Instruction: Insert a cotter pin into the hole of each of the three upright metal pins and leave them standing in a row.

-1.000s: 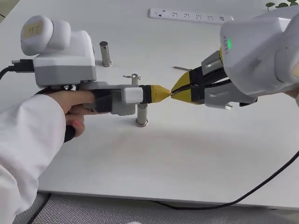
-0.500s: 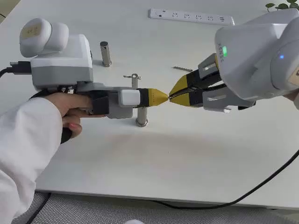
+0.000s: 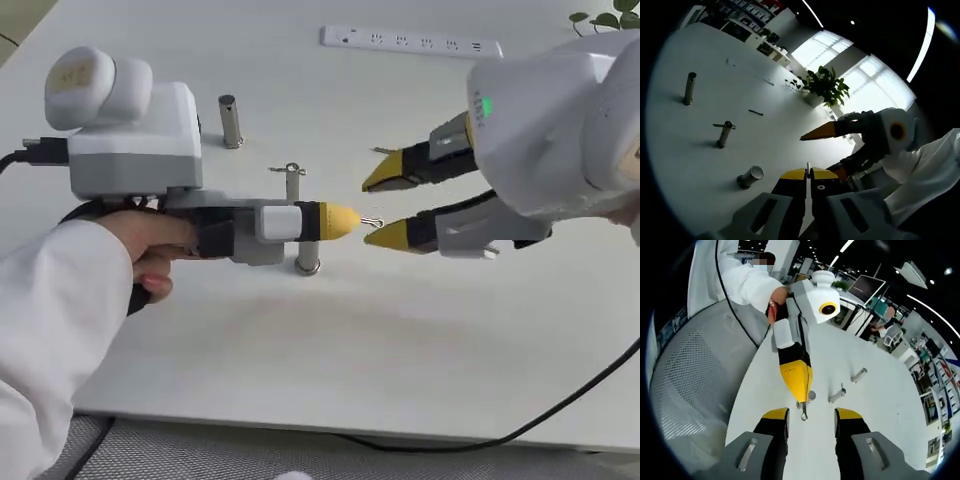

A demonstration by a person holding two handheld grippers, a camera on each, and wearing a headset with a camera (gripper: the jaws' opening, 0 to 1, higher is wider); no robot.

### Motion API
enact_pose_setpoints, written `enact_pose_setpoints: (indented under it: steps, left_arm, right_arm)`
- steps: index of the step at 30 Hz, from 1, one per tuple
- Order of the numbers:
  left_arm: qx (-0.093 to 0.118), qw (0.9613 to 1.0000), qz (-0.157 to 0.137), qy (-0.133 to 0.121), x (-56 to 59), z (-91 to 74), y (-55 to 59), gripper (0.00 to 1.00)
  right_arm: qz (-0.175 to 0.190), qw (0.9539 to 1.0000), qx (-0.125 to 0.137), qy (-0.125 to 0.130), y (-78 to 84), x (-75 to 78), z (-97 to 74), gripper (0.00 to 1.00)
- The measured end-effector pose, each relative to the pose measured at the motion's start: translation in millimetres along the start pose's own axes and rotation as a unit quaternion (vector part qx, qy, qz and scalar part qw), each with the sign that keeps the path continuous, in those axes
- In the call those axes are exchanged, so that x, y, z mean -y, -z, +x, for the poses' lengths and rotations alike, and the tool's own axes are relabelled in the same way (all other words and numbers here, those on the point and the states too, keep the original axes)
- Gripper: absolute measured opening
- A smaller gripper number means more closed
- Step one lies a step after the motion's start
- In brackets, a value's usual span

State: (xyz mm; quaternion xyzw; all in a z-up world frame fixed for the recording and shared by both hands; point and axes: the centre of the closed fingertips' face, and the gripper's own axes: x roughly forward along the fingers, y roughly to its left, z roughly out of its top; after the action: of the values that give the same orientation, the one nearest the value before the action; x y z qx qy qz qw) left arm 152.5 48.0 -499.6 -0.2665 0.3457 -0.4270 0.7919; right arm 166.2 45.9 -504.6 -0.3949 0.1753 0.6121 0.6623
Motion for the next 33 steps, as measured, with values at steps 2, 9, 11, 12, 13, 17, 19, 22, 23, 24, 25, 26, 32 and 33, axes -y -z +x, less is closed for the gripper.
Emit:
enact_pose_setpoints:
  steps: [2,9,11,12,13,17,19,22,23,24,25,26,32,33]
  left_arm:
    - [0.003,0.9999,0.013,0.001,1.5,-1.4,-1.2,0.0]
    - [0.0,0.9935,0.114,0.01,13.2,-8.8,-7.0,0.0]
    - [-0.002,0.9879,0.154,0.015,16.5,-10.2,-8.8,0.0]
    - [-0.002,0.985,0.171,0.018,18.1,-10.5,-9.4,0.0]
    - [-0.003,0.9802,0.197,0.023,21.2,-11.1,-9.6,0.0]
    - [-0.001,0.9665,0.253,0.043,26.8,-13.7,-12.4,0.0]
    - [-0.006,0.958,0.282,0.051,29.2,-15.5,-10.5,0.0]
    - [-0.018,0.9421,0.33,0.058,29.9,-17.8,-6.1,0.0]
    - [-0.02,0.9387,0.339,0.06,24.8,-19.8,-7.2,0.0]
    - [-0.028,0.9336,0.351,0.068,23.4,-21.5,-4.8,0.0]
    - [-0.03,0.9339,0.35,0.067,23.1,-20.9,-4.1,0.0]
    - [-0.035,0.931,0.357,0.07,22.8,-21.0,-2.5,0.0]
    - [-0.042,0.9253,0.368,0.079,24.9,-19.1,1.9,0.0]
    - [-0.045,0.9254,0.368,0.078,23.8,-18.6,3.2,0.0]
  right_arm:
    - [0.031,0.9993,-0.012,-0.016,9.0,-3.4,-0.1,0.28]
    - [0.141,0.9889,0.008,-0.048,26.5,-14.4,2.7,0.31]
    - [0.162,0.9844,0.018,-0.065,25.7,-20.6,2.7,0.31]
    - [0.182,0.9801,0.029,-0.072,23.7,-23.3,2.7,0.32]
    - [0.194,0.9775,0.037,-0.076,22.2,-24.2,3.0,0.32]
    - [0.239,0.9622,0.079,-0.102,11.5,-31.0,0.4,0.31]
    - [0.251,0.9578,0.094,-0.104,6.7,-31.6,-2.0,0.31]
    - [0.254,0.9547,0.11,-0.109,-0.4,-33.4,-7.2,0.29]
    - [0.252,0.9545,0.115,-0.111,-3.1,-33.8,-8.4,0.28]
    - [0.25,0.9545,0.118,-0.113,-4.2,-34.5,-9.6,0.27]
    - [0.244,0.9549,0.122,-0.116,-6.5,-35.5,-11.0,0.25]
    - [0.24,0.9556,0.123,-0.117,-8.1,-36.2,-11.7,0.24]
    - [0.229,0.9576,0.124,-0.123,-9.8,-37.4,-9.3,0.22]
    - [0.227,0.9579,0.124,-0.125,-10.9,-38.6,-8.5,0.21]
